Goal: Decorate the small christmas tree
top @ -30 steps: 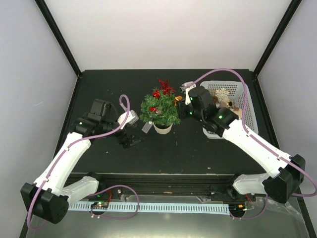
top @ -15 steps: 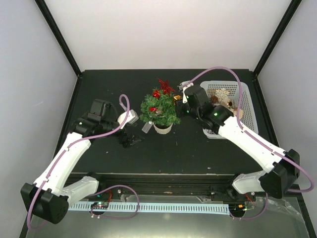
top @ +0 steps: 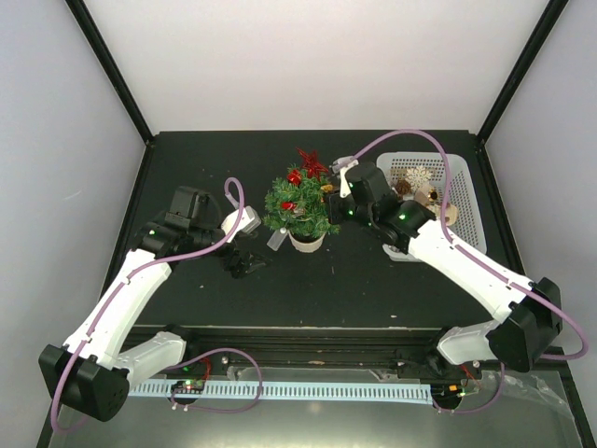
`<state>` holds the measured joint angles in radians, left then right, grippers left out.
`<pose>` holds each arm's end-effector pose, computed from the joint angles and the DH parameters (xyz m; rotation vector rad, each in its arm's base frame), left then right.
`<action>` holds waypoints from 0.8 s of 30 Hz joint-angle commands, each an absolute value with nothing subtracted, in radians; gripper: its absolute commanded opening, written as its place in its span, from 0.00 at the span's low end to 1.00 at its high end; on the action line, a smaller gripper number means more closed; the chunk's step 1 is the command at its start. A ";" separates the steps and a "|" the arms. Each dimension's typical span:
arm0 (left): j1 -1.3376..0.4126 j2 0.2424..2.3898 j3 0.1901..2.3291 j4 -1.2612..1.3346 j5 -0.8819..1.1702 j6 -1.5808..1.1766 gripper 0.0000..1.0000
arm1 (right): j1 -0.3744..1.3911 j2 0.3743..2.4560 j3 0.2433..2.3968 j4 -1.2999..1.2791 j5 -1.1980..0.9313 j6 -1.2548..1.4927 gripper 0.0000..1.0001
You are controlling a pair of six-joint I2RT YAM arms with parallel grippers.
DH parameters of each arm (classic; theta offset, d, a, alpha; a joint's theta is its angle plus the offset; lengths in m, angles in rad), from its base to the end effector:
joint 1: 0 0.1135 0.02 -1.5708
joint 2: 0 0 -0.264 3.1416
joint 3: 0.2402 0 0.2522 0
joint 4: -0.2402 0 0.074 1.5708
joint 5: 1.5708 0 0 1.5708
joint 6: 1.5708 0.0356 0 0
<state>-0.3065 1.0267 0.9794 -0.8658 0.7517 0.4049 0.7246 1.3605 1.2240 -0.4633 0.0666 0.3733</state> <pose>0.1757 -0.0811 0.3086 1.0994 2.0634 -0.8744 0.2308 0.2011 0.3360 -0.3499 2.1952 0.5487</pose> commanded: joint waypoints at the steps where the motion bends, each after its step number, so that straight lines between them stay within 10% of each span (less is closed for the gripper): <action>1: -0.296 1.013 0.994 -0.854 0.753 0.390 0.99 | 0.721 1.350 1.193 -0.424 0.026 0.381 0.09; 13: -0.295 1.009 0.993 -0.853 0.747 0.387 0.99 | 0.721 1.345 1.166 -0.414 0.010 0.374 0.11; 24: -0.293 1.006 0.989 -0.850 0.735 0.386 0.99 | 0.720 1.296 1.163 -0.418 0.011 0.368 0.41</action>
<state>-0.3008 1.0267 0.9794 -0.8654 0.7460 0.3985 0.7242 1.3308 1.1694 -0.4263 0.0147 0.3698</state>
